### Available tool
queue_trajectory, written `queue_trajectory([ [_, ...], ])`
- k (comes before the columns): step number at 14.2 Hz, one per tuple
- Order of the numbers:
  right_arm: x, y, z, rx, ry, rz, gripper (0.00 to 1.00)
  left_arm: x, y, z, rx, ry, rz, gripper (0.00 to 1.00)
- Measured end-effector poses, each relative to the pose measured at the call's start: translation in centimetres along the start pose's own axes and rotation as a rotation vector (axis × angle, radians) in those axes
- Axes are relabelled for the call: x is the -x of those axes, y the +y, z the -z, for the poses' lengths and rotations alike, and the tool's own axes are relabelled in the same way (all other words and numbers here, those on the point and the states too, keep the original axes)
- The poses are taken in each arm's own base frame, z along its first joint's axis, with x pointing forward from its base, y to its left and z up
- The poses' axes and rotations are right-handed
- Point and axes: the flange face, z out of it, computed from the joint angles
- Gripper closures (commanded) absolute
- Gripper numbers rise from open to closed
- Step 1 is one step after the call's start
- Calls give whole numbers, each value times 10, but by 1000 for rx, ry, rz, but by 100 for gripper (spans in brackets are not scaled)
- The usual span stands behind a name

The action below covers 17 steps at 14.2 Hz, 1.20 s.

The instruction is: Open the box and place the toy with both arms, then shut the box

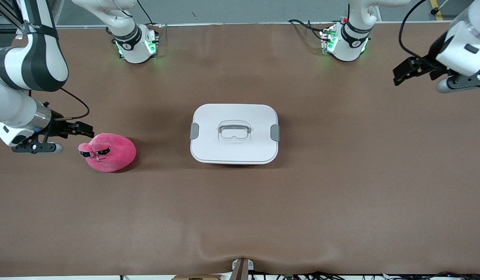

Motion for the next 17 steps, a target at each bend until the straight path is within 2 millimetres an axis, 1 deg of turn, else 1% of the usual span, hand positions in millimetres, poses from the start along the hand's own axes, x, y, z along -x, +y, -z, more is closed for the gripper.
queue_trajectory([
  [1, 1, -6, -6, 1, -5, 11, 0, 2, 13, -4, -5, -5, 24, 0],
  [3, 2, -21, -11, 7, 0, 38, 8, 3, 36, -13, -9, -3, 73, 0],
  [5, 1, -29, -16, 12, 1, 55, 13, 4, 54, -23, -12, -2, 122, 0],
  [6, 1, -31, -18, 16, -2, 61, 19, 5, 64, -27, -14, -3, 153, 0],
  [7, 1, -32, -20, 22, -6, 66, 22, 6, 75, -31, -15, -3, 186, 0],
  [12, -3, -30, -28, 48, -1, 81, 24, 14, 136, -57, -8, -1, 347, 0],
  [15, -8, -28, -39, 87, -1, 103, 25, 18, 169, -73, 7, -2, 452, 0],
  [17, -12, -27, -48, 90, -1, 106, 28, 20, 190, -85, 23, -3, 531, 0],
])
